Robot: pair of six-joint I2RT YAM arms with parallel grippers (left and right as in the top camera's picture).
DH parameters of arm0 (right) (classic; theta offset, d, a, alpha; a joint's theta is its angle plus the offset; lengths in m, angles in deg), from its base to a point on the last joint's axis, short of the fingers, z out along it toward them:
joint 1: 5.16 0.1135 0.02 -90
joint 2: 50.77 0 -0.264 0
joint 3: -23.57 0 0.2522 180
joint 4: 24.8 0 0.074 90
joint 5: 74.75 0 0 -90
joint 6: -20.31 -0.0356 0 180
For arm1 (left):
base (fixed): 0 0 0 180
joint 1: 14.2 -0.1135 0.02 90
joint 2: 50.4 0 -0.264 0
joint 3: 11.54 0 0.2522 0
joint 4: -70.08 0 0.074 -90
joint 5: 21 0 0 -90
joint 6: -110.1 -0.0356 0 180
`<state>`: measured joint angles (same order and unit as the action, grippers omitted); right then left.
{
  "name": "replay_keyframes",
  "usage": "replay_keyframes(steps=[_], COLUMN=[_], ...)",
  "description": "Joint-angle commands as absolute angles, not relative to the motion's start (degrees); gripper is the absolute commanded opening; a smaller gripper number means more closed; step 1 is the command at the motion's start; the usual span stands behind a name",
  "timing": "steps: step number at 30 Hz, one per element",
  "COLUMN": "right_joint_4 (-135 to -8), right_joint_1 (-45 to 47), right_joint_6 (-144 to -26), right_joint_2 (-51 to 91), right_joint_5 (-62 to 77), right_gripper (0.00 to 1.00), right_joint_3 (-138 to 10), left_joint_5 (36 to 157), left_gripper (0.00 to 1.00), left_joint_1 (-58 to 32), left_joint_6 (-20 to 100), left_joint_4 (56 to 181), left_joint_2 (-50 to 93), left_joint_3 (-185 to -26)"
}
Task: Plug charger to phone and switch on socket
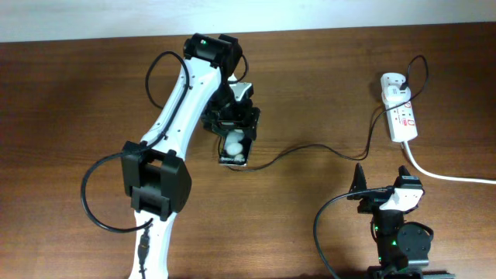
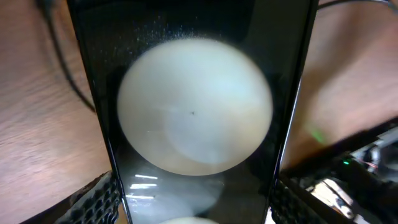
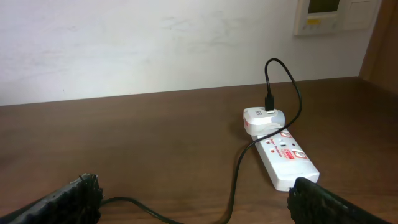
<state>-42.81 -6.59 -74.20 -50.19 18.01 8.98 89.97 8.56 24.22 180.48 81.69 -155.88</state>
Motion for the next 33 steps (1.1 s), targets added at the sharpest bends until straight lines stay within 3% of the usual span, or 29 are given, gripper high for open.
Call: replay_keyframes(steps=[1, 13, 17, 24, 33], right_joint_4=[-43.0, -43.0, -43.0, -43.0, -43.0], right_joint_1=[-6.2, -6.2, -6.2, -6.2, -6.2], right_joint_6=[-74.4, -74.4, -74.4, -74.4, -74.4], right_joint_2=[-50.6, -50.6, -50.6, -50.6, -50.6], right_joint_5=[17.9, 17.9, 17.9, 17.9, 17.9], right_gripper=[0.99, 0.99, 0.99, 0.99, 0.99], right_joint_3=[9.5, 9.5, 9.5, 9.5, 9.5], left_joint_5=[95.0, 112.0, 123.2, 129.9, 147.0], left_gripper=[0.00, 0.00, 0.00, 0.00, 0.00], left_joint_1=[8.4, 5.2, 1.8, -3.3, -13.1], left_joint_6=[28.7, 47.8, 48.0, 55.1, 55.3], left_joint_4=[180.6, 180.6, 180.6, 180.6, 180.6], left_joint_2=[79.8, 79.8, 79.8, 79.8, 79.8], left_joint_3=[-155.8, -155.8, -155.8, -155.8, -155.8])
